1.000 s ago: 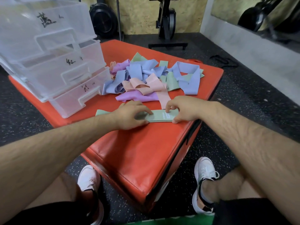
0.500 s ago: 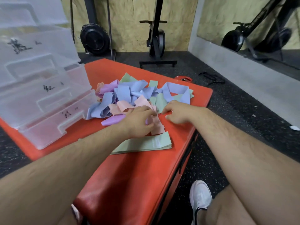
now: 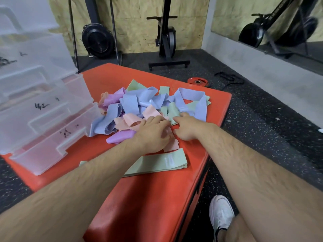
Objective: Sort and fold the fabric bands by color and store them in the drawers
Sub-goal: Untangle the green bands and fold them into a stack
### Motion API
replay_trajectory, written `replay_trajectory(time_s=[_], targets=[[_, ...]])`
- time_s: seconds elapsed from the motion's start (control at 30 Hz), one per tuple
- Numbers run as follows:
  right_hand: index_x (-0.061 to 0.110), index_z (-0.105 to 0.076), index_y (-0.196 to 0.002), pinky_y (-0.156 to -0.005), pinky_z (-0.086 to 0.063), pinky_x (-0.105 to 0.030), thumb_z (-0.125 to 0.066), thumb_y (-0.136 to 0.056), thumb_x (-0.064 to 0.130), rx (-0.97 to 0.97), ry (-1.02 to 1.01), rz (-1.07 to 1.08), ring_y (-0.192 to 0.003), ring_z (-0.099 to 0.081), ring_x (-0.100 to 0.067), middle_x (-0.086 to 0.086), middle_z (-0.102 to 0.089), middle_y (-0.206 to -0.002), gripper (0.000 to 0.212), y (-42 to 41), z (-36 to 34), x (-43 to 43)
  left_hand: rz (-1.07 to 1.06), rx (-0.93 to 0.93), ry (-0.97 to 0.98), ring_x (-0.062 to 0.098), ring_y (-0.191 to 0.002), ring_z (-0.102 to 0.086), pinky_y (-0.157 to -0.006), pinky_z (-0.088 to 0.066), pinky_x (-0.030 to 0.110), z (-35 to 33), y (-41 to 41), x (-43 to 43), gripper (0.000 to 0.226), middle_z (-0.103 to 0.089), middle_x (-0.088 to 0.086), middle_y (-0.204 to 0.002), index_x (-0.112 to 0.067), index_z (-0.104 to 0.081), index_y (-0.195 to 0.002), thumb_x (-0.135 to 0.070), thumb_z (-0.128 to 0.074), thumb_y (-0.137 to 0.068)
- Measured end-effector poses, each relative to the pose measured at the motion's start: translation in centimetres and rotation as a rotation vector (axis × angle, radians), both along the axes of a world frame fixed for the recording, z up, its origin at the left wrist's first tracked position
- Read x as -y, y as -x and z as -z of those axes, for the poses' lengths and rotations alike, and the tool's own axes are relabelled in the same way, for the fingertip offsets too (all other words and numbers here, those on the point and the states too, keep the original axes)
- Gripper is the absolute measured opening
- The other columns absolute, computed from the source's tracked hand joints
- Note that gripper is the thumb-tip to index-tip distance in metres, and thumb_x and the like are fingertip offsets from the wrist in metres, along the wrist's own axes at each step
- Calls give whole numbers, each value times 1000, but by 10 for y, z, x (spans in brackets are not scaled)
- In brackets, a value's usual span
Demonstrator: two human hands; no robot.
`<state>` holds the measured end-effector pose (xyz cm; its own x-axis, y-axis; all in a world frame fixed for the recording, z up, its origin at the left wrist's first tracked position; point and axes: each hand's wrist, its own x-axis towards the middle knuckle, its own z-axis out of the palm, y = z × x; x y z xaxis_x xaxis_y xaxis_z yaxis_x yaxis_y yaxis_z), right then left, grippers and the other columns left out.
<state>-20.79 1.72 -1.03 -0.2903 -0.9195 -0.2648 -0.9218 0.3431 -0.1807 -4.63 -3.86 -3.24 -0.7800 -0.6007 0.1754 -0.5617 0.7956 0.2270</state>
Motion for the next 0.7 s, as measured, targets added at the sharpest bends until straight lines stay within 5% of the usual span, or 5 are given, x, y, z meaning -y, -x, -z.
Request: replay_trajectory(time_s=[0.27, 0.47, 0.53, 0.63, 0.7], targets=[[8, -48, -134, -106, -40, -40, -46, -96, 17, 72, 149, -12, -132, -45, -30, -6, -36, -148, 39, 5, -10, -1, 7, 83, 15, 19, -127, -40, -103, -30, 38, 1, -2, 7, 63, -44, -11, -137, -35, -50, -132, -66, -60, -78], [10, -38, -151, -113, -24, -24, -50, -100, 14, 178, 504, -19, -142, -34, -20, -4, -30, -158, 52, 2, -47, -2, -36, 97, 9, 21, -133, -35, -108, -28, 38, -4, -5, 12, 68, -40, -7, -144, -31, -45, -139, -53, -68, -79], [12, -40, -150, -115, -29, -26, -49, -99, 11, 236, 635, -18, -134, -43, -16, 1, -31, -158, 52, 1, -60, -1, -39, 81, -20, 22, -132, -37, -105, -32, 38, -8, -5, 13, 65, -41, -6, -144, -31, -46, -139, -48, -68, -80], [11, -50, -145, -97, -31, -2, -49, -97, 5, 326, 778, -27, -110, -49, -6, 8, -41, -145, 48, -6, -80, -4, -134, -234, -143, 21, -117, -53, -86, -44, 33, -25, -3, 16, 51, -55, -4, -128, -26, -53, -127, -42, -69, -82], [9, -57, -138, -90, -28, 5, -50, -95, 0, 348, 842, -52, -111, -48, -3, 7, -48, -135, 45, -12, -92, -8, -187, -550, -301, 14, -109, -56, -84, -50, 29, -45, -4, 14, 49, -56, -5, -125, -23, -49, -129, -35, -70, -86]])
